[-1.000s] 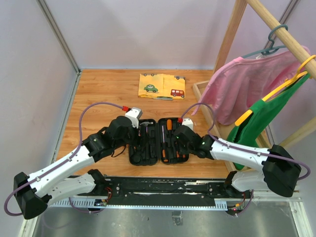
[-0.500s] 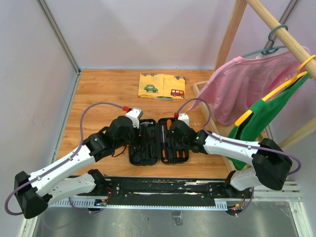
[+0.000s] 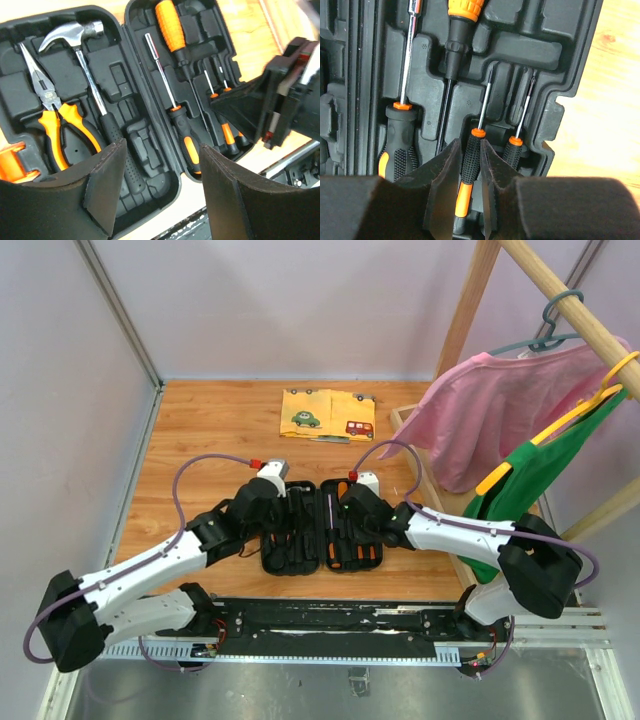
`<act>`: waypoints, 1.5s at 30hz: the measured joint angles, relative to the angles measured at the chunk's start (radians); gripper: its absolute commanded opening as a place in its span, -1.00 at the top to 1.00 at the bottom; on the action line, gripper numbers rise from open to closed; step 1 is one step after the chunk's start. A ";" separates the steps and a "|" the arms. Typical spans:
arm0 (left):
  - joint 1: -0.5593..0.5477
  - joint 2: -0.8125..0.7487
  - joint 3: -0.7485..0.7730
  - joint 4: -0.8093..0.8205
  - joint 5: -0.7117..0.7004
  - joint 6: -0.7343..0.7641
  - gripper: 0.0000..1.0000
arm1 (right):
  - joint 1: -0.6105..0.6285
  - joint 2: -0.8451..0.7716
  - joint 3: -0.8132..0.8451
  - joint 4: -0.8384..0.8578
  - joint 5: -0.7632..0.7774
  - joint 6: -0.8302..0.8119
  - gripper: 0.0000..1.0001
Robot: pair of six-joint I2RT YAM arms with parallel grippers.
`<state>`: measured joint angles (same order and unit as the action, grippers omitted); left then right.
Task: Sort the tools into containers
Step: Place the screwdriver in the storage box.
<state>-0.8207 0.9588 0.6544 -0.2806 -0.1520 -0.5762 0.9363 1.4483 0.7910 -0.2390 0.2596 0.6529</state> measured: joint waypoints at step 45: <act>0.000 0.308 -0.081 0.251 -0.033 -0.110 -0.24 | -0.050 -0.086 0.012 -0.054 -0.050 -0.006 0.56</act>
<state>-0.8204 1.2667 0.5735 -0.0299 -0.1852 -0.6861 0.8867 1.3621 0.8032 -0.2932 0.2096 0.6468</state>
